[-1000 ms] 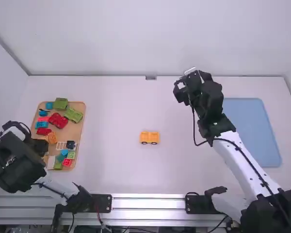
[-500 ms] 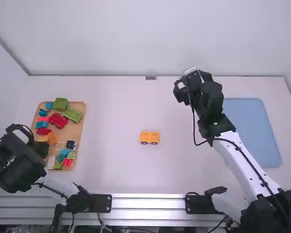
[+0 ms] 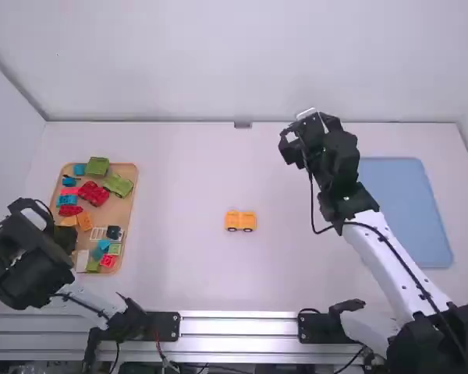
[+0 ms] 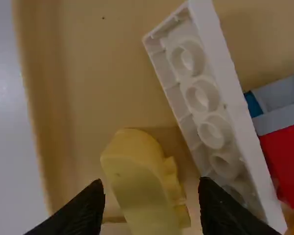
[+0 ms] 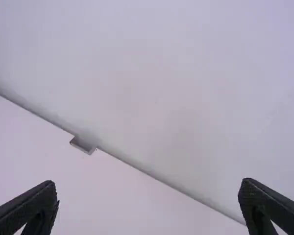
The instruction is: Assemble lego blocks to make yellow taxi
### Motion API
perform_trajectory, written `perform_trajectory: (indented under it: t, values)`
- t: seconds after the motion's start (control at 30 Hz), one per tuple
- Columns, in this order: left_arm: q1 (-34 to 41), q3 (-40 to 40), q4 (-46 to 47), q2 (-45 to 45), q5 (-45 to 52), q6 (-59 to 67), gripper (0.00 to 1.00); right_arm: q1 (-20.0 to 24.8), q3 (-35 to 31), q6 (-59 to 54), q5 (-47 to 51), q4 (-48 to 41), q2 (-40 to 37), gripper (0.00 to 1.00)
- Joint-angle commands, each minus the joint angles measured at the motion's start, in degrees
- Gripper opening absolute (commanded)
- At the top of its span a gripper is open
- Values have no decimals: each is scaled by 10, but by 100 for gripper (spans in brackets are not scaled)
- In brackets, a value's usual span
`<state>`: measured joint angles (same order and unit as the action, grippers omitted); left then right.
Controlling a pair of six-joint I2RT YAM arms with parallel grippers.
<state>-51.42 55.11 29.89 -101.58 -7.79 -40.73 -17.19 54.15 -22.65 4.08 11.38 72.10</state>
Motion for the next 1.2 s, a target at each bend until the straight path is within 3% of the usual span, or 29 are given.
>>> perform_trajectory:
  t: [0.0, 0.37, 0.5, 0.77, 1.17]
  values:
    - [0, -7, 1, -4, -8, 2, 49, -1, 20, 1, 2, 2, 3, 98]
    - [0, -35, -49, -4, -7, 1, 49, -1, 20, 1, 2, 2, 3, 98]
    - [1, -35, -50, -4, -7, 0, 40, -1, 20, 1, 2, 2, 3, 98]
    - [0, -36, -49, -4, 0, 0, 34, -1, 20, 1, 2, 2, 3, 98]
    - [-1, -35, -60, -4, 9, 3, 14, -1, 20, 1, 2, 0, 3, 98]
